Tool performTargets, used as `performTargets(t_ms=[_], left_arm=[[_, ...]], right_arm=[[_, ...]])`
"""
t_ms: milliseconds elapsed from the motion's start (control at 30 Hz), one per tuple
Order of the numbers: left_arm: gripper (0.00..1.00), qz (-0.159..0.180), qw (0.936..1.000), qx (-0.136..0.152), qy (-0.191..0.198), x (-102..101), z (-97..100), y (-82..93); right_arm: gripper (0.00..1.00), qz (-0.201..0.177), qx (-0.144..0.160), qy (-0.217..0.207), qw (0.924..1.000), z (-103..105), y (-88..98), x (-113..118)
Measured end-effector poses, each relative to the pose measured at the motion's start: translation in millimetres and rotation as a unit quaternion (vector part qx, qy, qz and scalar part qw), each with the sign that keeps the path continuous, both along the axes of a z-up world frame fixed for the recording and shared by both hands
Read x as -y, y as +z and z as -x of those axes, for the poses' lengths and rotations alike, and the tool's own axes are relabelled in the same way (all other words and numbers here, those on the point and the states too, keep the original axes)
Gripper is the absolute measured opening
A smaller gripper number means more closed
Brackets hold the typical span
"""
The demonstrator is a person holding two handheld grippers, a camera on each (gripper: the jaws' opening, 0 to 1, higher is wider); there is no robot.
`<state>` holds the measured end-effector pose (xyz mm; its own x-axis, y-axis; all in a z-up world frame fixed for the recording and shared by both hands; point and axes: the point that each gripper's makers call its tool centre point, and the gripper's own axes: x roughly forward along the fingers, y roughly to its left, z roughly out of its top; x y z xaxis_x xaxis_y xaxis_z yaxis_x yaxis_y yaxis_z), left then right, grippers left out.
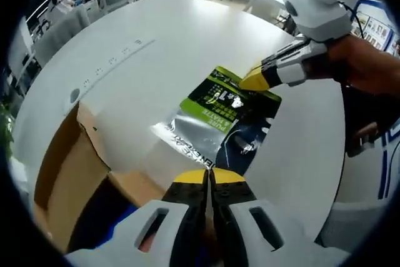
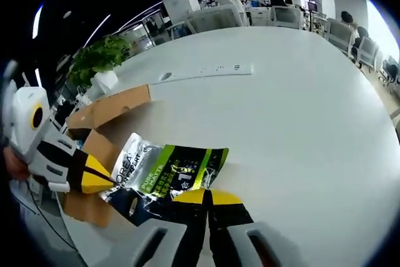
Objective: Operate the shoe box by opening the lid, removing the specified soft item, and placing it in the target area until the item is outside and the box remains undamaged.
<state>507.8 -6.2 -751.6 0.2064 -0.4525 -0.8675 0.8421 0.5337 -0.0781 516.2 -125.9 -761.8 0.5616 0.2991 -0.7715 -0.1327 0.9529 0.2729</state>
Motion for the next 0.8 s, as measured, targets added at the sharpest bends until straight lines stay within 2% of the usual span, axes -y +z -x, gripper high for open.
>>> performTargets(t_ms=[300,633,800], left_arm=[[0.02,-0.027,0.9996,0.004,-0.007,-3.1,-1.5,-3.2],[0.03,-0.042,0.9989,0.000,-0.019,-4.8,1.3,-4.2],[0.04,-0.020,0.9998,-0.008,-0.007,-3.4,2.5,-0.7]], right_arm=[[0.00,-0.007,-0.009,-0.004,0.9999,0.4,-9.6,-1.9],[0.00,-0.020,-0.013,-0.014,0.9996,3.3,-14.5,-3.4],[0.00,-0.025,-0.014,-0.025,0.9993,5.7,-16.2,-3.5]])
